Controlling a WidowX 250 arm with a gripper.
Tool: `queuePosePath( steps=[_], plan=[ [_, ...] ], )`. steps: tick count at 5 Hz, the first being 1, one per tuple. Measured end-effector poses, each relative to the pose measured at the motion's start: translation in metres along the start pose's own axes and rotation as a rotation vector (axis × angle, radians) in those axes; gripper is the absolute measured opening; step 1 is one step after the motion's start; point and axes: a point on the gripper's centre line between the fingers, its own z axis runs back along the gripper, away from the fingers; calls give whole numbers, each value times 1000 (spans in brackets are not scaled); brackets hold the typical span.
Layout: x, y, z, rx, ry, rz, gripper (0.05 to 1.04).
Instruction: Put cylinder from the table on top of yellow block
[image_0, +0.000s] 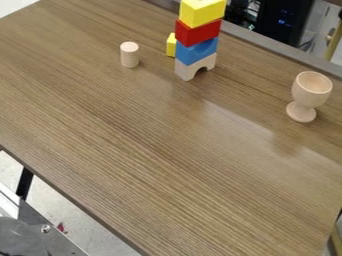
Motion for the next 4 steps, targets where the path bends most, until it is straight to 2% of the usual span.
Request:
queuePosePath(
  steps=[1,4],
  plan=[
    [-6,-1,-11,-16,34,6,999],
    [-43,61,-18,24,98,247,999]
  ],
)
